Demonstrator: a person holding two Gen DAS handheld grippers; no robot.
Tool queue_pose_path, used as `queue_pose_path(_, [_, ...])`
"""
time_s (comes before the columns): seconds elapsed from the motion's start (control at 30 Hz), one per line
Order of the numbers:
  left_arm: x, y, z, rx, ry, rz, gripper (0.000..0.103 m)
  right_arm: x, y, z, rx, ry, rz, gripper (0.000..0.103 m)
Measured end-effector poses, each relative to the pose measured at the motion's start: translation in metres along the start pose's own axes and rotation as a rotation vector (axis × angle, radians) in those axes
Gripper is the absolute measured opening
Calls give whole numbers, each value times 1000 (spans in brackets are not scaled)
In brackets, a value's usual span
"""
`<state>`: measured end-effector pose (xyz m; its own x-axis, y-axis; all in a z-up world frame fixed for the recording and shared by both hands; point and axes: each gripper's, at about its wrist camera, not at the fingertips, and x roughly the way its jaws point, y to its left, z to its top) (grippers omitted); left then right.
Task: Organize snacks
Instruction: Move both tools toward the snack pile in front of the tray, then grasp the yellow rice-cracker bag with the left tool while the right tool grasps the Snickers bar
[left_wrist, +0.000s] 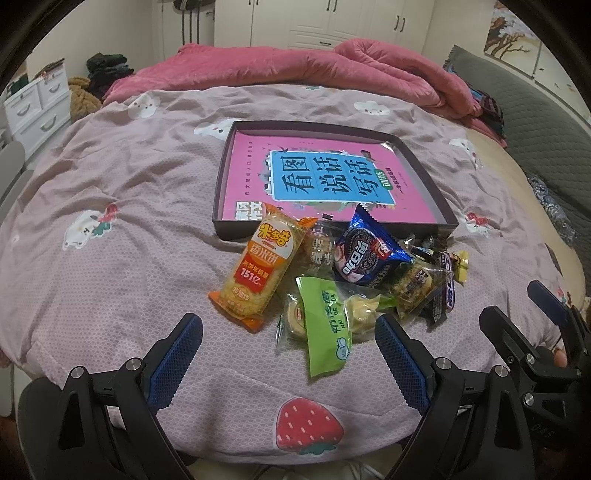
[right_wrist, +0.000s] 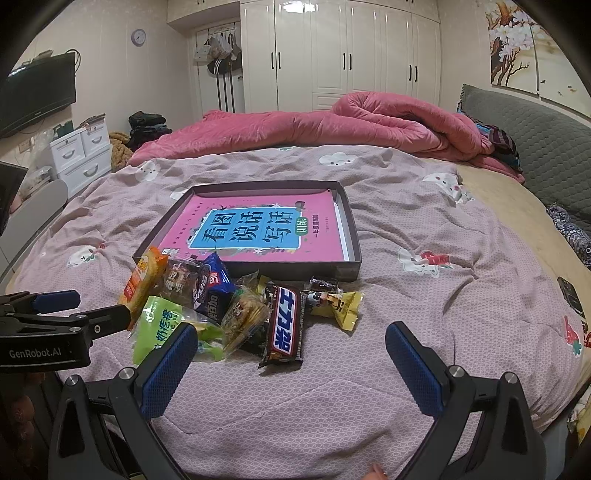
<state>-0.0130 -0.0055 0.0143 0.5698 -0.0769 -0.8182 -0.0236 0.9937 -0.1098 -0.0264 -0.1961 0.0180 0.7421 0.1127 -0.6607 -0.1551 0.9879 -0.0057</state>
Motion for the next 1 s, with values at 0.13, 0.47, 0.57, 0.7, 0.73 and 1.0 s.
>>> queue_pose_path(0.13, [0,-1,0,0,0,0,95,0,0,0,0,0,0,102])
queue_pose_path(0.47, [1,0,-1,-7,3,-1,95,0,-1,0,3,2,0,102])
queue_pose_path(0.57, [2,1,-1,-10,7,-3,95,1,-1,0,9,4,1,102])
queue_pose_path(0.7, [2,4,0,-14,2,-5,95,2,-2,-1,12,9,1,102])
queue_pose_path(0.73, [2,6,1,-17,-1,-3,95,2,-2,-1,15,11,3,102])
queue_pose_path(1.0, [8,34,8,-80,3,17,95,11,-9,-3,40,33,8,102])
